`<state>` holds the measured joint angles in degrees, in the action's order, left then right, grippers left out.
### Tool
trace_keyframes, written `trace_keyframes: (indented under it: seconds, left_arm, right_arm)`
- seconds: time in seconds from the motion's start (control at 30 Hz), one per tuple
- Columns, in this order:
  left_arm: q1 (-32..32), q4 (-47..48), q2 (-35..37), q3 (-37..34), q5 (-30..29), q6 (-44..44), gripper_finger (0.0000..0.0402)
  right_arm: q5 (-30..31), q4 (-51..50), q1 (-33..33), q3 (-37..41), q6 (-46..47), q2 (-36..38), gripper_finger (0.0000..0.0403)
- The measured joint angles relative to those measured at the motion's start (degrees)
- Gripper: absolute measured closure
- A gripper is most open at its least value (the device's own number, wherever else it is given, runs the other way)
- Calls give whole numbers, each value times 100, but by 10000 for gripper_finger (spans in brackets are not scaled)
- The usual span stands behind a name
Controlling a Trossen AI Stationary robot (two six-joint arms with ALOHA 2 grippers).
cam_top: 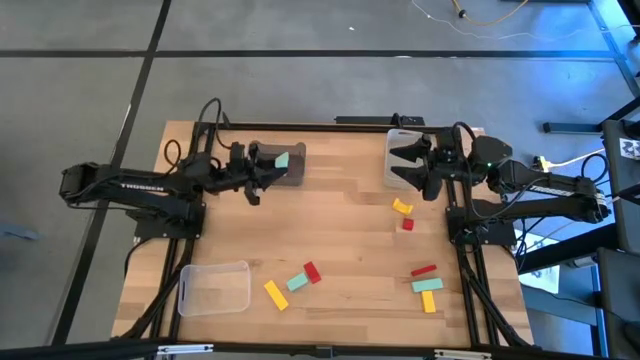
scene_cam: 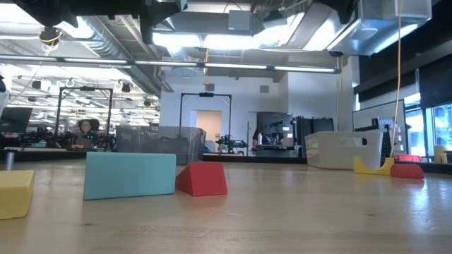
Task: Sort & place blocks by color
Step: Put the top light blue block into the black bin
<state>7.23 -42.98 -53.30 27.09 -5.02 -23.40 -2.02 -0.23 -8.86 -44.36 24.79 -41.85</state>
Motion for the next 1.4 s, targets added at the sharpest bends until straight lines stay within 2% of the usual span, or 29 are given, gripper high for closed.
trace_keyframes:
  seconds: [0.17, 0.3, 0.4, 0.5, 0.6, 0.7, 0.83, 1.0, 1.17, 1.4]
  left_arm:
    - [0, 2, 0, 0, -11, -20, 278]
    - [87, 476, -2, 276, -413, -187, 278]
    - [469, 1953, -114, 1011, -582, -190, 278]
    - [1127, 4387, -412, 2040, -575, -178, 278]
    - [1889, 6357, -968, 2916, -584, -46, 278]
    - [2531, 7328, -1571, 3263, -519, 121, 278]
    - [2983, 7402, -2267, 3168, -10, -529, 278]
    - [2611, 7037, -3111, 2948, -14, -1287, 278]
    - [2197, 6981, -3803, 2946, -566, -1682, 278]
    - [2203, 6846, -4188, 2946, -1259, -1847, 278]
  right_arm:
    - [0, 2, 0, 0, 1, 0, 73]
    - [68, -4, 0, 0, -1, -8, 73]
    - [158, -11, -4, 2, -5, -26, 73]
    - [232, -31, -4, 3, -16, -53, 73]
    - [238, -113, -4, 4, 12, -91, 73]
    - [238, -189, -2, 7, 22, -145, 73]
    - [243, -214, -2, 7, 56, -248, 73]
    - [252, -244, -2, 7, 160, -430, 73]
    - [256, -251, -2, 7, 196, -600, 73]
    - [252, -253, 0, 7, 326, -761, 73]
